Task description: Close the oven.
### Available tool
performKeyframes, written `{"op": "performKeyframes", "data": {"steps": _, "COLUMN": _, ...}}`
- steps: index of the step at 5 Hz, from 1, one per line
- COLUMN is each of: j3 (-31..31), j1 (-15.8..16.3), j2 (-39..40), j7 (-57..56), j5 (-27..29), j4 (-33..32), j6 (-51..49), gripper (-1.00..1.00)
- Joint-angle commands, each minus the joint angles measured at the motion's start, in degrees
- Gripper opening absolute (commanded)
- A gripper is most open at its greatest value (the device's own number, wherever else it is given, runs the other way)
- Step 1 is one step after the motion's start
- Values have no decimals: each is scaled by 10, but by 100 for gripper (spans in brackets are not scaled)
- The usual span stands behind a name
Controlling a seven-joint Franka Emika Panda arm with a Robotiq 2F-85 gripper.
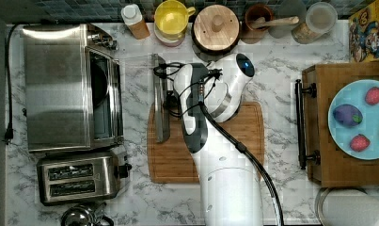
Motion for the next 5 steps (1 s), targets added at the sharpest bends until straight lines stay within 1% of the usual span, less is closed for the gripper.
{"op": "performKeyframes", "data": {"steps": 1, "j3": 31, "j1": 19, "j2": 2, "j7": -2, "j5": -1, "j4": 90, "j6": -11, "gripper": -100}}
{"op": "performKeyframes", "data": {"steps": 2, "j3": 34, "j1": 30, "j2": 12, "j7": 15, "j5": -17, "j4": 96, "j6": -15, "gripper": -100}}
{"op": "performKeyframes", "data": {"steps": 3, "j3": 39, "j1": 30, "j2": 25, "j7": 30, "j5": -21, "j4": 111, "j6": -37, "gripper": -100}}
{"op": "performKeyframes", "data": {"steps": 4, "j3": 47, "j1": 28, "j2": 4, "j7": 13, "j5": -6, "j4": 102, "j6": -54, "gripper": -100}}
{"op": "performKeyframes", "data": {"steps": 5, "j3": 64, "j1": 40, "j2": -23, "j7": 2, "j5": -1, "j4": 90, "j6": -55, "gripper": -100}}
